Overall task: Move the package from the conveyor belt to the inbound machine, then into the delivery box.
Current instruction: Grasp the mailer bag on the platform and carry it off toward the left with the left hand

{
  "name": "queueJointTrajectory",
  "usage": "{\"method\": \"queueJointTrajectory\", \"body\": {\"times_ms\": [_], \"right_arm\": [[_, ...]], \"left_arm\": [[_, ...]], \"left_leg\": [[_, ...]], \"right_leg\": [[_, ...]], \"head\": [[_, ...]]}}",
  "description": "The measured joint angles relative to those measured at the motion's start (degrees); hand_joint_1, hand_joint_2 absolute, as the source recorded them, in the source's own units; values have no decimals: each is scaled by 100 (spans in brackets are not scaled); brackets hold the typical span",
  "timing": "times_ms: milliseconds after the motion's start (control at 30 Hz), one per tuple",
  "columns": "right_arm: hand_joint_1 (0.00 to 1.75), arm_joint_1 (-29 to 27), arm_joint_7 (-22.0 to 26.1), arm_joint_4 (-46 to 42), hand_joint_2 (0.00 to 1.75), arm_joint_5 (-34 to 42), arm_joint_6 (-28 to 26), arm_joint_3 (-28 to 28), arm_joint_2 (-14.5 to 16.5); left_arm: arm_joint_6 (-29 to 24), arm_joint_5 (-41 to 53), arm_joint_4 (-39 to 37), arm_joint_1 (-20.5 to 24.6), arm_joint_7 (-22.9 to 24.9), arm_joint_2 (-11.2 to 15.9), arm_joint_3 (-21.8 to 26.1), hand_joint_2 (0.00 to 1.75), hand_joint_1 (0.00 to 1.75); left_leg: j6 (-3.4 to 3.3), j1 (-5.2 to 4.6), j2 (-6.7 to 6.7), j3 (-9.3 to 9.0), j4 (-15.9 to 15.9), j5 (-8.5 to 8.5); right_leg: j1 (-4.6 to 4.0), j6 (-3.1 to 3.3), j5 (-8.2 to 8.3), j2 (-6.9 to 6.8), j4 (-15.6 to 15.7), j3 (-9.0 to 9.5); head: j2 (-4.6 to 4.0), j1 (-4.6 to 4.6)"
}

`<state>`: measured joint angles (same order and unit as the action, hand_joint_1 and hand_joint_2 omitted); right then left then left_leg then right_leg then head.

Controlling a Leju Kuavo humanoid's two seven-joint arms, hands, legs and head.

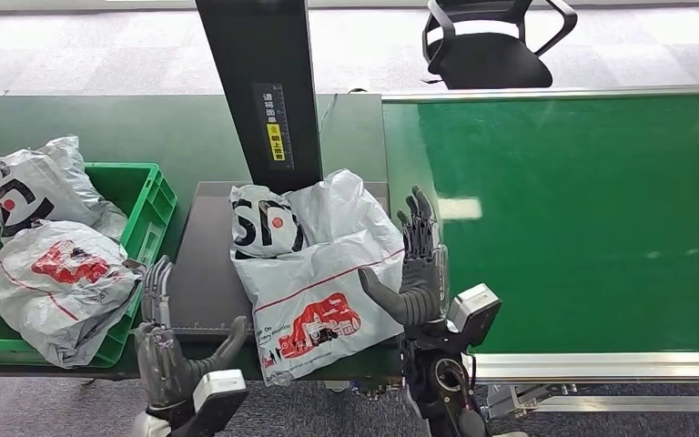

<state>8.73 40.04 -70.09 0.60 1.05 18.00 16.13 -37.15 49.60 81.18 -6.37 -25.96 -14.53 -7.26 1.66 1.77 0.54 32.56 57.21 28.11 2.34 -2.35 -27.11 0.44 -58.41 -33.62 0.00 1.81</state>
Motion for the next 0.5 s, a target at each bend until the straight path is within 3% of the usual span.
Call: {"method": "queueJointTrajectory", "body": {"times_ms": [167, 500], "right_arm": [[0, -413, 0, -194, 175, -175, -176, 143, 49], [0, -587, 0, -209, 175, -209, -171, 122, 85]], "left_arm": [[96, 396, -1300, 601, 491, 101, -188, 175, 0], [272, 442, -2691, 1265, 591, 118, -181, 175, 0]], "left_leg": [[1, 3, 9, -2, 0, 0], [1, 2, 12, -1, 0, 0]], "right_leg": [[-3, 1, 1, 8, -1, -3], [-2, 1, 1, 13, -1, -4]], "head": [[0, -5], [0, -4]]}}
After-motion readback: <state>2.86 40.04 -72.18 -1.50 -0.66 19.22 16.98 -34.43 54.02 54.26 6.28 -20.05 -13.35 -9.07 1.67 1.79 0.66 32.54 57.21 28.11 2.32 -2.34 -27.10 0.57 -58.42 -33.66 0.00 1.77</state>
